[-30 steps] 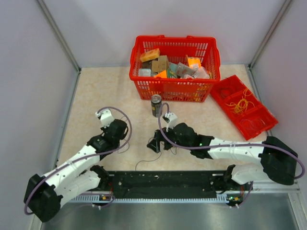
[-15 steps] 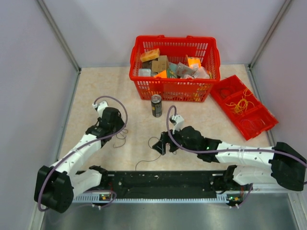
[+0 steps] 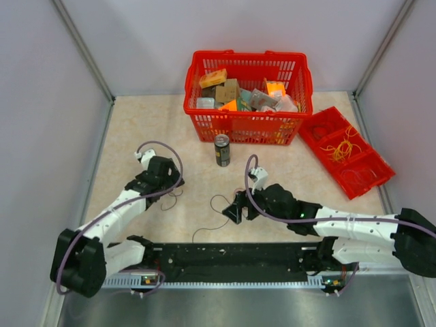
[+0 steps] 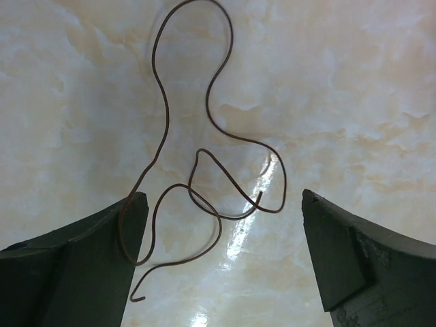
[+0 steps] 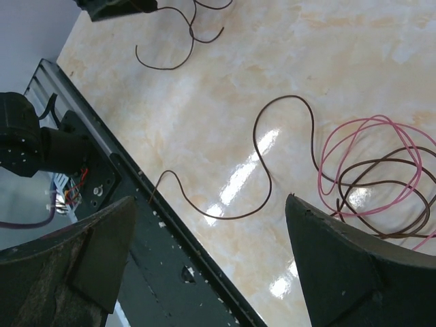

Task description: Untangle the cables

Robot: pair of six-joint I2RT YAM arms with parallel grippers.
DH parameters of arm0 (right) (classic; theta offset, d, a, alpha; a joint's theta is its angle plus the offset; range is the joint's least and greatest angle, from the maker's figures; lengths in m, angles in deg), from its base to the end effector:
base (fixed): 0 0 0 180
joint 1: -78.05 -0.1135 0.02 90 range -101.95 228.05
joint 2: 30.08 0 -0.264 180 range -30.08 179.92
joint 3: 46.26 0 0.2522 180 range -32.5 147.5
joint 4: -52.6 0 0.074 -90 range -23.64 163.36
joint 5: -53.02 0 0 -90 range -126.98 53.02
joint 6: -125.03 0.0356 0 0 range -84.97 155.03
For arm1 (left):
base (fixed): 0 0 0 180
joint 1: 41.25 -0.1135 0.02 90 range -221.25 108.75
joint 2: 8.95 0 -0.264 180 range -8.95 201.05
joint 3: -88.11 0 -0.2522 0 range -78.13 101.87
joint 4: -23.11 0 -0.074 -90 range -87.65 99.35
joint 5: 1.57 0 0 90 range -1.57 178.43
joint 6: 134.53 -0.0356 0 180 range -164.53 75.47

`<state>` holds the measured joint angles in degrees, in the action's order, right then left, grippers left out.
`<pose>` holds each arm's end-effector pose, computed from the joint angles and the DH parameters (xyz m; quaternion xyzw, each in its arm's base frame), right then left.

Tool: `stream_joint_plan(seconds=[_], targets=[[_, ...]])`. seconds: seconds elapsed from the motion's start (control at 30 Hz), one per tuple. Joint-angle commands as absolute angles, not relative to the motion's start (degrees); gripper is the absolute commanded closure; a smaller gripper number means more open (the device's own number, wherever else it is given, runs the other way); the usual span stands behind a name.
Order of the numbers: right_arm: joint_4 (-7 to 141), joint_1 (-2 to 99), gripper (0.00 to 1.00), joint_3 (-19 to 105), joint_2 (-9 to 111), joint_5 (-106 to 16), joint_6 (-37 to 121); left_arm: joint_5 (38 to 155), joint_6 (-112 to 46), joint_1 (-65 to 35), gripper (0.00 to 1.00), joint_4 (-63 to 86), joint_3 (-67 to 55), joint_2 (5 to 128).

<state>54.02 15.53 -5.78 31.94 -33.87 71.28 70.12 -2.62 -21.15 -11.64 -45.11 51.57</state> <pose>0.1086 0.2046 0.2113 -0.1748 0.8150 0.4043 0.3765 0.1978 -0.0605 0.2027 -0.2300 0.8959 -0.0527 0.3765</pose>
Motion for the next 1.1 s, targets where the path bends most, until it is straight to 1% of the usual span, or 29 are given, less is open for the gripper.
stream_joint_plan(seconds=[0.0, 0.17, 0.23, 0.27, 0.3, 0.33, 0.37, 0.43, 0.5, 0.6, 0.73, 0.9, 1.07], targets=[[52.65, 15.03, 0.11, -6.21, 29.16, -32.85, 71.86, 68.92, 1.08, -21.47, 0.04, -11.92, -41.14, 58.36], [53.09, 15.12, 0.11, -6.31, 28.45, -32.67, 71.86, 67.86, 2.4, -21.39, 0.16, -16.04, -35.07, 67.15], [52.83, 15.03, 0.11, -6.57, 28.54, -32.67, 71.86, 68.38, 2.4, -21.47, 0.28, -15.88, -34.45, 69.18], [52.65, 15.03, 0.11, -6.57, 28.8, -32.85, 72.03, 68.65, 2.66, -21.39, 0.37, -15.7, -34.45, 69.71], [52.3, 15.12, 0.11, -6.66, 29.06, -32.85, 71.95, 68.65, 2.93, -21.47, 0.54, -15.53, -34.8, 69.8], [52.13, 15.03, 0.11, -6.57, 29.33, -33.02, 72.12, 68.91, 3.19, -21.39, 0.68, -15.18, -35.41, 69.37], [52.04, 15.03, 0.11, -6.48, 29.68, -33.2, 72.3, 69.09, 3.19, -21.47, 0.76, -14.65, -36.02, 68.76], [51.86, 15.03, 0.11, -6.31, 30.56, -33.64, 72.47, 69.53, 3.02, -21.39, 0.99, -14.47, -37.17, 66.22], [51.95, 15.03, 0.11, -6.04, 31.35, -34.17, 72.65, 71.19, 2.41, -21.47, 1.0, -14.38, -38.22, 62.97], [52.91, 15.12, 0.11, -5.43, 32.14, -34.52, 72.74, 77.94, -0.92, -21.39, 1.0, -12.46, -40.06, 56.03], [53.71, 15.12, 0.11, -5.16, 31.97, -35.04, 72.91, 93.04, -4.89, -21.39, 1.0, -9.03, -44.54, 45.22], [53.35, 14.33, 0.11, -4.29, 31.53, -38.11, 71.43, 106.85, -6.03, -21.39, 1.0, -6.22, -48.59, 35.28], [60.72, 13.45, 0.1, 0.89, 29.43, -39.18, 63.62, 122.76, -7.35, -21.39, 1.0, -0.42, -50.53, 28.68]])
